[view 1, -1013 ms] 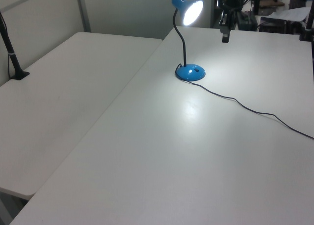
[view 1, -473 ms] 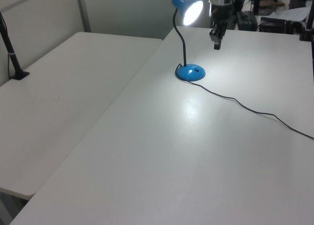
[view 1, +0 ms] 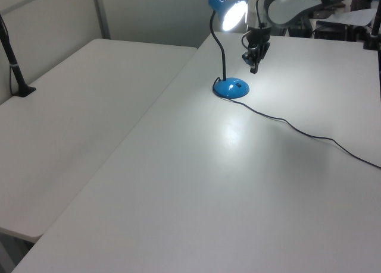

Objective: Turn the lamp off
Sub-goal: 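Close the gripper and move it toward the blue lamp base switch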

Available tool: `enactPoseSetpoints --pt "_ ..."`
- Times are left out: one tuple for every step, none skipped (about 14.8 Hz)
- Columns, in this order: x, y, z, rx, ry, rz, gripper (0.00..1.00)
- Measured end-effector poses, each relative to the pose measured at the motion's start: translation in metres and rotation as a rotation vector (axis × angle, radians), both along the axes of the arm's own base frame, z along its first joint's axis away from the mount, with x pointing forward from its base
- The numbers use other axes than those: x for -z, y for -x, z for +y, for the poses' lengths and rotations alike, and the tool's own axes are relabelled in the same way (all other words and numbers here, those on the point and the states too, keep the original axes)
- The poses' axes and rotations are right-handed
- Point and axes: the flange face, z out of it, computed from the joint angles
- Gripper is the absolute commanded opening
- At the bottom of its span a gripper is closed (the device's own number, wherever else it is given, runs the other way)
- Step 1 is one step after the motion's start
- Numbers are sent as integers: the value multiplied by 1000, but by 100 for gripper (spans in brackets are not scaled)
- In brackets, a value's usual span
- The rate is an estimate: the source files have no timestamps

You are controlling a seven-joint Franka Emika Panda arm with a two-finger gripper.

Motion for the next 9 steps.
enactPoseSetpoints --pt "7 -3 -2 19 0 -16 0" --pt "14 -5 -4 32 0 -34 0" --pt "20 -7 -7 41 -1 -61 0" --pt "26 -7 -9 50 -2 -90 0" --pt "34 -7 -12 60 -4 -116 0" --pt "43 -7 -14 65 -3 -132 0" --pt "51 -6 -16 64 1 -138 0" --pt "58 -5 -17 63 6 -138 0" --pt "63 -6 -17 60 9 -141 0"
